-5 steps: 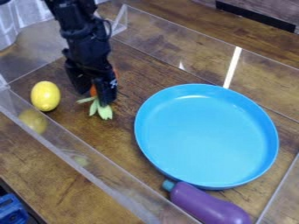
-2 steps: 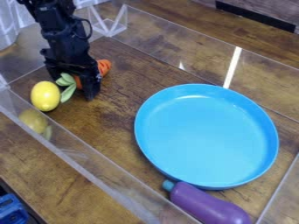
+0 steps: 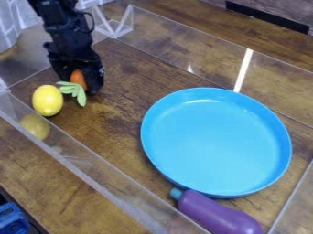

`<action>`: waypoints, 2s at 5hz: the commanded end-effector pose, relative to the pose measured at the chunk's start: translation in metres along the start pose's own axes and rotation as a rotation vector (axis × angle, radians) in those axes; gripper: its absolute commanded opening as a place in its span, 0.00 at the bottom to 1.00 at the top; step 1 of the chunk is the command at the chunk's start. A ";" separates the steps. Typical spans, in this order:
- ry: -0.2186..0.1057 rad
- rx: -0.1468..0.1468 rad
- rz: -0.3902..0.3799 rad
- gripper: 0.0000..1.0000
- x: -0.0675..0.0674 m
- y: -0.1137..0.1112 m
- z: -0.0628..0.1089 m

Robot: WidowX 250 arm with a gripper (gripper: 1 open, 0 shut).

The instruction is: Move the carrot to the left side

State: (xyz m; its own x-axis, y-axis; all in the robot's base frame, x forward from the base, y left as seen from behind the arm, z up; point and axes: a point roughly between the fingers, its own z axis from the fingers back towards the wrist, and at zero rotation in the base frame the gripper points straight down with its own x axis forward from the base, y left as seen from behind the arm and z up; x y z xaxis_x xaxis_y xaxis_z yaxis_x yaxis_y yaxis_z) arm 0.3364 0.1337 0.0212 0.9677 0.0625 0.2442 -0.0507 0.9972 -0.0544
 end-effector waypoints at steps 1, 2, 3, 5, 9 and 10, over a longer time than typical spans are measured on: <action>-0.004 0.016 0.040 0.00 0.000 0.004 -0.001; 0.009 0.027 0.064 0.00 -0.007 -0.004 -0.003; 0.024 0.038 0.083 0.00 -0.012 -0.012 -0.003; 0.061 0.039 0.071 0.00 -0.030 -0.005 0.004; 0.106 0.023 0.032 1.00 -0.023 -0.011 0.005; 0.106 0.017 0.047 0.00 -0.027 -0.009 0.008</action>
State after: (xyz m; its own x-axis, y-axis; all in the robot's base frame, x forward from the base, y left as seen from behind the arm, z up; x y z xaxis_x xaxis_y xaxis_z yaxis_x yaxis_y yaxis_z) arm 0.3115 0.1229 0.0189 0.9859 0.0963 0.1372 -0.0912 0.9949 -0.0432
